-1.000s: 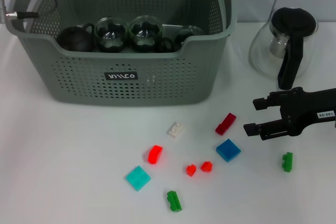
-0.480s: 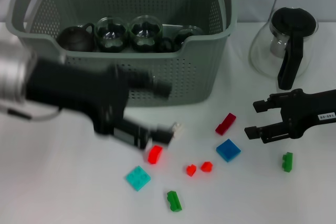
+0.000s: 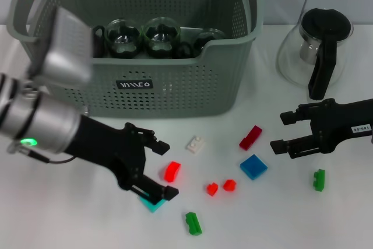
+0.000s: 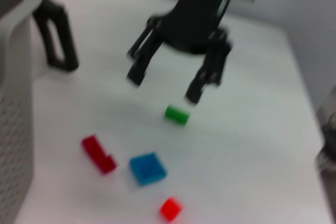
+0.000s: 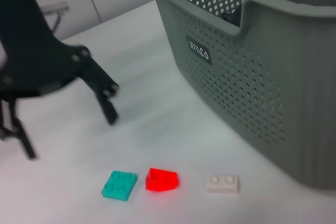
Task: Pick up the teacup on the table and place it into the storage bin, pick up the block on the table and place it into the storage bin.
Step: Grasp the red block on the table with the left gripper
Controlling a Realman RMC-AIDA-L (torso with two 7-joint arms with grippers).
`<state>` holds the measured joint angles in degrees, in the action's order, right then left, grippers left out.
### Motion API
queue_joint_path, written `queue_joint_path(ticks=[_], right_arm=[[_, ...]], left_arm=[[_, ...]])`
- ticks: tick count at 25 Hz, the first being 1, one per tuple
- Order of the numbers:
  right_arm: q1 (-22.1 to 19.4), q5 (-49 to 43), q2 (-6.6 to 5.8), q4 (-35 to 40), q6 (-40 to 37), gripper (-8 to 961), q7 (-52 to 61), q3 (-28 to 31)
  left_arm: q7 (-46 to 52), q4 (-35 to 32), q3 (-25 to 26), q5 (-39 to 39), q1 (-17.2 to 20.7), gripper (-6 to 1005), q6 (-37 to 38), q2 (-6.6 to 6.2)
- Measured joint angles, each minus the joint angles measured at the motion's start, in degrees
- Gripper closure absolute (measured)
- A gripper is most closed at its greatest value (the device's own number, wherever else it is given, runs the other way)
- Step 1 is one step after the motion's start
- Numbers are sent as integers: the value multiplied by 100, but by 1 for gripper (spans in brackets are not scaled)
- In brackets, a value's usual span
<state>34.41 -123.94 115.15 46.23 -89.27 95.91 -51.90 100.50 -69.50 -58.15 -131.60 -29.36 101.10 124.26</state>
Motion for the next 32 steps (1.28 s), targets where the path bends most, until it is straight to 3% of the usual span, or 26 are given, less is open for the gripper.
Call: queue_joint_path(ticks=[6,12,19,32], right_arm=[[4,0,44,0,37,84,11,4],[0,3,49,0,42,84,15,87],[-35,2,51,0,56,84,-31,149],[-15,1,51,0,112,85,-46,145]], left_arm=[[965,30,-1055,-518,-122,41,-1191,15],[2038,-20,-1742,-829,-157,60,-1557,26],[2590,31,-2466,-1138,-180,70,-2127,44],[3127,112,-2999,-1527,-224,99,-2480,54]])
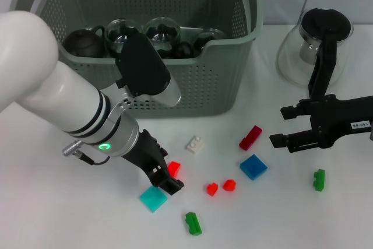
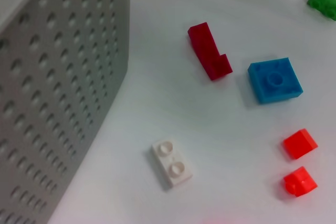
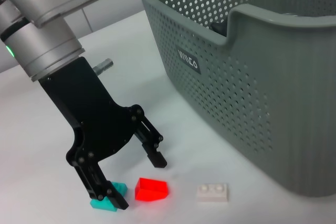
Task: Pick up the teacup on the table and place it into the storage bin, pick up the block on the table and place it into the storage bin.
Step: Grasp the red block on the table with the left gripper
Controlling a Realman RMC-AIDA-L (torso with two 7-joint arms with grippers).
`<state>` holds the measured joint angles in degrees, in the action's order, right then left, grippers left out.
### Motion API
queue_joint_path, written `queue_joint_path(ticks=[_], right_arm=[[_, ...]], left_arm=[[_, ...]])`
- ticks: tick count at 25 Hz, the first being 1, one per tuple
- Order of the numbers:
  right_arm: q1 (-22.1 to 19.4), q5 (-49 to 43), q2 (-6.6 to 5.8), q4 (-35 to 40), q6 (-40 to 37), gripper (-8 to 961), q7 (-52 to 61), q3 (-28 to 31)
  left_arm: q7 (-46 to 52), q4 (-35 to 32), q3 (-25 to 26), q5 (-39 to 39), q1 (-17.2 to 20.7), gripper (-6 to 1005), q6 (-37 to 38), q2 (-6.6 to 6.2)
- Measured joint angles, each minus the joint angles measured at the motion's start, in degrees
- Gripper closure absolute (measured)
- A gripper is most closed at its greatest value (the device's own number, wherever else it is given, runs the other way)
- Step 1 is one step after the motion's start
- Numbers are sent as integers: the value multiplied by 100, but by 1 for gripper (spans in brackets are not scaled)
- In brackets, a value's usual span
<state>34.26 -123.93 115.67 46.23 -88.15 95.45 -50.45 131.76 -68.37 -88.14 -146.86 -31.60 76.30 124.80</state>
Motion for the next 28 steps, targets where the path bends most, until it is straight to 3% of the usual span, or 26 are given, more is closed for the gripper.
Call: queue_joint_path(ticks=[12,23,28], right_arm=[[-7,0,-6,0,71,85,-11,0],[-18,-7,-13,0,91,84,-22,0],[-22,-9,-6,0,94,84,-66,0]], left_arm=[[649,19,-512,-418,-105,475,-226,0],[919,19,-675,-418,-179,481,-257,0],[1021,16,-683,-433,-191,551,-275,0]])
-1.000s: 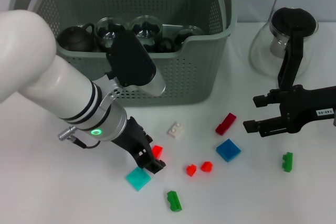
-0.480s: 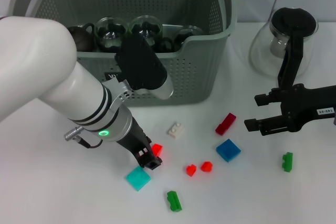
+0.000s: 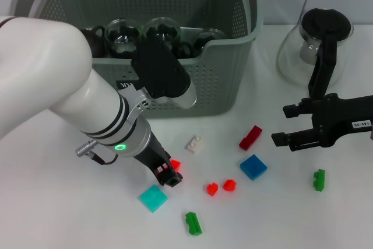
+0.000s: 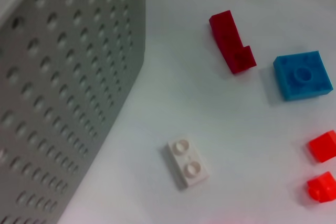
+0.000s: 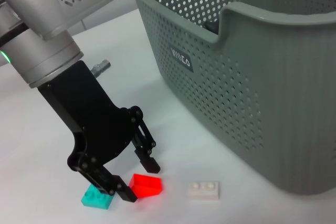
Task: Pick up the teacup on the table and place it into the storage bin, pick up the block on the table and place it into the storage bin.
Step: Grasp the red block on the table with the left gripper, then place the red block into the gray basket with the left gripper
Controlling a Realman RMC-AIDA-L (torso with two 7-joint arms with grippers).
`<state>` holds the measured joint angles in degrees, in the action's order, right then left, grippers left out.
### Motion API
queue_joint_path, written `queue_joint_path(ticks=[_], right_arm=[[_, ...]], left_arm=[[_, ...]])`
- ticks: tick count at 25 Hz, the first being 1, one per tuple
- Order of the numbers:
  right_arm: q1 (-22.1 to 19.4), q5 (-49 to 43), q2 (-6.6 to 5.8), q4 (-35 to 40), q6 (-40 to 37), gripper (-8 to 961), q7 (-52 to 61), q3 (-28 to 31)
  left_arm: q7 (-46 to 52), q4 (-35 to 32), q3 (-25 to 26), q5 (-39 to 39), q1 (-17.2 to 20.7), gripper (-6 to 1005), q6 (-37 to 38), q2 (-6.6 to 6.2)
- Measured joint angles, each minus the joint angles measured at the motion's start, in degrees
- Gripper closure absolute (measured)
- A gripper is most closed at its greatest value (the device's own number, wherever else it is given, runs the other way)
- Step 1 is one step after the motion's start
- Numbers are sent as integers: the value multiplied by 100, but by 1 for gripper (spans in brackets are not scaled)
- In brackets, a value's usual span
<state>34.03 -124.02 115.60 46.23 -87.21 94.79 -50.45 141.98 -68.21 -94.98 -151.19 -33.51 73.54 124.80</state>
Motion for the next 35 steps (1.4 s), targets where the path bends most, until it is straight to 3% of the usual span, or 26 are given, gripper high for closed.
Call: queue_joint_path(ticks=[8,13,19,21,24,27,29,31,32,35], right_arm=[[-11,0,6,0,14,84,-13,0],[-11,0,6,0,14,84,-13,0],[-11,0,6,1,13,84,-14,0],[-11,1,6,0,13,84,-13,0],[-11,1,-2,1,9,85,-8,0],[-13,1,-13,1,-10,85,3,0],[-16,1,-15,1,-17,85,-5,1],[-15,1,-14,-4,-8,85,-31,0],[-13,1,-15,-6,2,85,-42,0],[4,1,-13,-13,-11,85,-67,0]], left_arm=[[36,89,-4,-5,-34,663,6,0],[53,168,-1,2,-90,803,0,0],[54,-99,99,81,-77,803,254,-8],[4,-388,330,350,-47,803,658,-13],[-380,-728,1124,1383,-43,802,1586,-44],[-979,-579,2569,3149,-246,802,2901,-70],[-1125,-412,3437,3899,-463,802,3434,-120],[-1242,-398,4130,4279,-679,802,3550,-253],[-1277,-407,4271,4315,-728,802,3514,-304],[-1416,-339,4374,4093,-900,803,2653,-628]])
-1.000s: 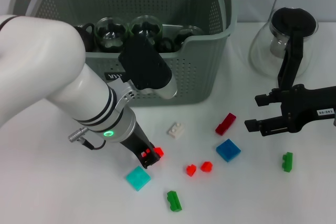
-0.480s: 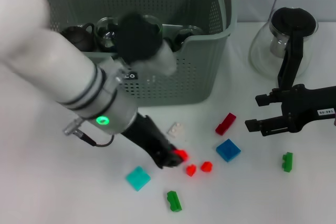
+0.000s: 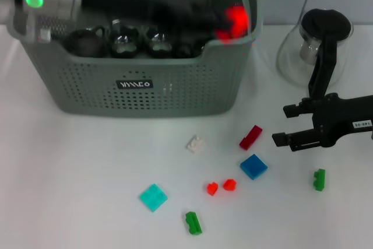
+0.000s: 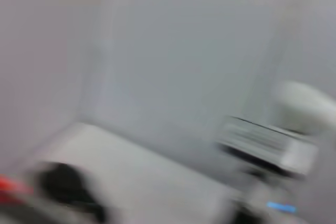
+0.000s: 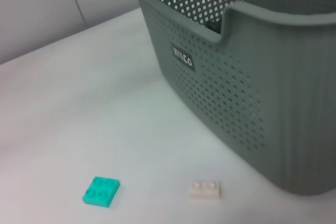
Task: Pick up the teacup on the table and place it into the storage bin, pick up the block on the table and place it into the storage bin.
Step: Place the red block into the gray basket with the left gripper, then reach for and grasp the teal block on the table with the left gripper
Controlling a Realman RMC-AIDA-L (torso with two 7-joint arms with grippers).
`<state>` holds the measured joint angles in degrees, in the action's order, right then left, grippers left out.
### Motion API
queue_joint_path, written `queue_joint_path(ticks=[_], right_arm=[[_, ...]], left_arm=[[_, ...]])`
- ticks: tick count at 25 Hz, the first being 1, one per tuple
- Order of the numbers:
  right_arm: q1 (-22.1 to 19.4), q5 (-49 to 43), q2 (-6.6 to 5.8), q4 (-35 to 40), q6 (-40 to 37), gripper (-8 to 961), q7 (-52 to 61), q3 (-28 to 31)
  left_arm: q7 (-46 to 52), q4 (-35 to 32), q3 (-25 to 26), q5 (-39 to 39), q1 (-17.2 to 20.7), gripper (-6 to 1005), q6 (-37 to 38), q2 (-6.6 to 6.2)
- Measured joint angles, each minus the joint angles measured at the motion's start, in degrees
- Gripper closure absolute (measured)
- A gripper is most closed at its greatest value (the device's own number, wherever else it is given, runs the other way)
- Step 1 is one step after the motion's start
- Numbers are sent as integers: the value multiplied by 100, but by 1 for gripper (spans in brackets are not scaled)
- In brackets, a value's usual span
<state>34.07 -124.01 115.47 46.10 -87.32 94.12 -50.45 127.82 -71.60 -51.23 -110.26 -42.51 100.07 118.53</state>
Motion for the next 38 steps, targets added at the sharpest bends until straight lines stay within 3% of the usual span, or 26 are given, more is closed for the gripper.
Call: queue_joint_path(ticks=[2,3,7,12,16,21,24,26,27,28,30,38], right_arm=[[10,-1,-3,-2,-25,85,1,0],[15,-1,-5,-2,-31,85,4,-4],[42,-1,-6,-4,-35,85,37,-35],[56,-1,-4,-5,-39,85,37,-43],[56,-1,-1,-5,-39,85,16,-26],[35,-1,-2,-5,-38,85,24,-6],[28,0,-3,-5,-17,85,47,-3],[23,-1,4,-5,-5,85,50,-1],[21,0,12,-5,7,85,51,-1],[19,1,14,-5,12,85,53,0],[15,2,21,-25,26,85,66,0],[9,0,27,-156,150,85,80,0]], left_arm=[[62,155,-173,-453,-121,803,-997,-165],[117,222,-221,-740,-172,803,-1414,-182],[337,570,-290,-1853,-419,730,-2919,-98],[631,814,-304,-2579,-606,620,-3478,-59],[846,304,-254,-2503,-481,527,-3116,-41],[337,-914,-317,-1723,-18,388,-1313,54],[-378,-1561,-456,-1495,259,282,62,246],[-625,-1955,-623,-1592,512,215,557,427],[-625,-1955,-623,-1592,512,184,557,427],[-637,-2188,-882,-1752,734,152,719,520],[-413,-2403,-1385,-2056,981,89,750,553],[1219,-2087,-2964,-3713,1072,91,439,597]])
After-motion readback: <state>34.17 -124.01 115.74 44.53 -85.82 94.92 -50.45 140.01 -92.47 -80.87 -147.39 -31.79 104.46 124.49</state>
